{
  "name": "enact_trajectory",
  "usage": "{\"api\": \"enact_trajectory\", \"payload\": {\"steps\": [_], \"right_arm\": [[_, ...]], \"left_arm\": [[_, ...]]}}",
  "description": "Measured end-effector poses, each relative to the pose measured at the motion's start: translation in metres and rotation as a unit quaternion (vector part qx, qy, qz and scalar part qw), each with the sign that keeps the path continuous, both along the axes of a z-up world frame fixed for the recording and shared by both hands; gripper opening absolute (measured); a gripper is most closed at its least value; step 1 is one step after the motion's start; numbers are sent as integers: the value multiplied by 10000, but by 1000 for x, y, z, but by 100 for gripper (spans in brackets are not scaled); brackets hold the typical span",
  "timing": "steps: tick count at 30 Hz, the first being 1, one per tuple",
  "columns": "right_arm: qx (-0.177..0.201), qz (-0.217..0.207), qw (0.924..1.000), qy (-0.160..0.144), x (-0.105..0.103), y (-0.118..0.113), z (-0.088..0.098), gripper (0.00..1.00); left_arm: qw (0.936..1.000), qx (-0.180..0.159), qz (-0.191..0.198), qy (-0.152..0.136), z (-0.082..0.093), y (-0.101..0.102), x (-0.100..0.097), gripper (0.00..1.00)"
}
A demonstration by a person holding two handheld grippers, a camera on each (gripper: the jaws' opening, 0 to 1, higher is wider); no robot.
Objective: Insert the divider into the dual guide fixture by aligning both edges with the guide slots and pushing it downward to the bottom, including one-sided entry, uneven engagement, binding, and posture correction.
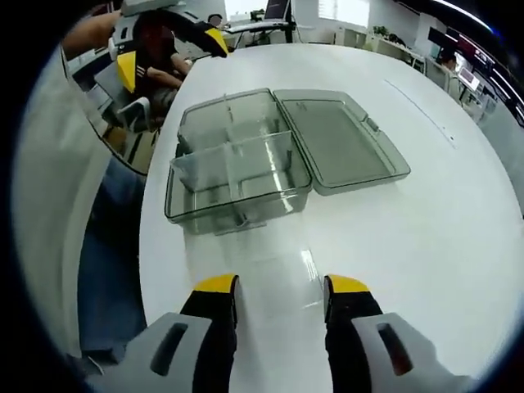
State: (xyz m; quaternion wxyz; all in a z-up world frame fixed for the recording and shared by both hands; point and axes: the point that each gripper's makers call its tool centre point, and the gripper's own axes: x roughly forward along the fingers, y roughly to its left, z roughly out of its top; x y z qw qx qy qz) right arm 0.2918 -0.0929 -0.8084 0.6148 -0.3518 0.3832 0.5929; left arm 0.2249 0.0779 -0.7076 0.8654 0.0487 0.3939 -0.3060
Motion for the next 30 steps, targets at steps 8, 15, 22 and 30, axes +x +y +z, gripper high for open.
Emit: {"api": "enact_trajectory", "payload": {"steps": [8, 15, 22, 30], "right_arm": [[-109, 194, 9998, -15, 1, 1, -3, 37], [-241, 417, 9988, -63, 0, 4, -6, 37], [-374, 551, 9977, -131, 2, 1, -9, 35], [-447, 650, 9967, -174, 1, -2, -11, 33]], "left_arm": [[10000, -20, 48, 3, 0, 0, -1, 70], [10000, -13, 82, 0, -1, 1, -2, 70], [10000, -6, 75, -3, 0, 0, -3, 70], [10000, -3, 90, 7, -1, 1, -5, 70]]}}
